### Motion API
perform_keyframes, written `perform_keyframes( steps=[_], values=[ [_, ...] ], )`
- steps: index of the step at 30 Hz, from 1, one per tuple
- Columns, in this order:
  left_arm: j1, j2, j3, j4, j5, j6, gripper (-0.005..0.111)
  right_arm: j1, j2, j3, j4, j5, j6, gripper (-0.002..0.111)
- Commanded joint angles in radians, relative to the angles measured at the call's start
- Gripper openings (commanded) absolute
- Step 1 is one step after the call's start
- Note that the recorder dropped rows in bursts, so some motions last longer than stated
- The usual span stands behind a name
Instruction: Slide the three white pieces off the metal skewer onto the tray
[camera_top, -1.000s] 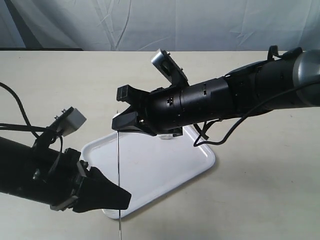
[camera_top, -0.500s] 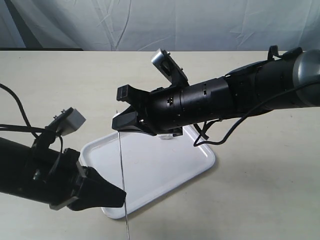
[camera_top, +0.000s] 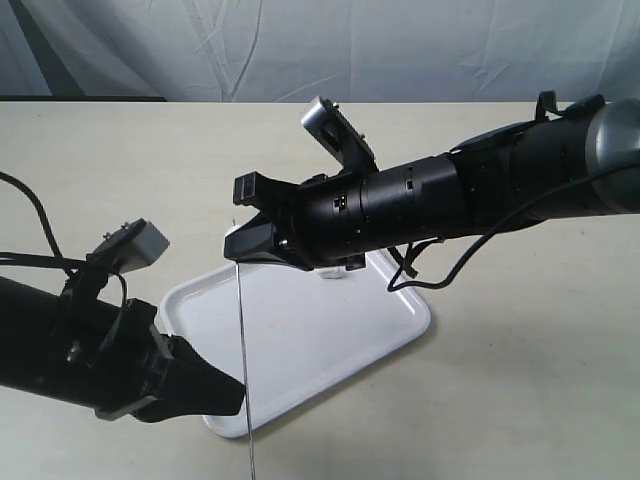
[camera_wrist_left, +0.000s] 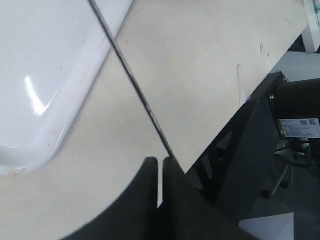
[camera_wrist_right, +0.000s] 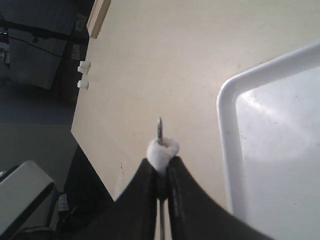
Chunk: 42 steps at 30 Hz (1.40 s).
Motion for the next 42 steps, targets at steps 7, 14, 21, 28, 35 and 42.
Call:
perform_keyframes(
  steps=[7, 14, 21, 28, 35, 42],
  values=[
    [-0.001, 0.004, 0.002, -0.056, -0.006, -0.005, 0.041, -0.004, -0.008, -0.003, 0.011, -0.002, -0.051, -0.001],
    [-0.001, 0.004, 0.002, -0.139, 0.004, 0.03, 0.041, -0.004, -0.008, -0.003, 0.011, 0.014, -0.058, -0.001],
    [-0.001, 0.004, 0.002, -0.135, -0.014, 0.03, 0.041, -0.004, -0.01, -0.003, 0.011, 0.038, -0.061, -0.001],
    [-0.001, 0.004, 0.002, -0.129, -0.022, 0.03, 0.041, -0.004, -0.01, -0.003, 0.011, 0.069, -0.082, -0.001],
    [-0.001, 0.004, 0.002, -0.14, -0.028, 0.03, 0.041, -0.004, -0.01, -0.003, 0.011, 0.08, -0.089, -0.001],
    [-0.001, 0.004, 0.002, -0.122, -0.008, 0.03, 0.039, -0.004, -0.01, -0.003, 0.011, 0.074, -0.089, -0.001]
  ],
)
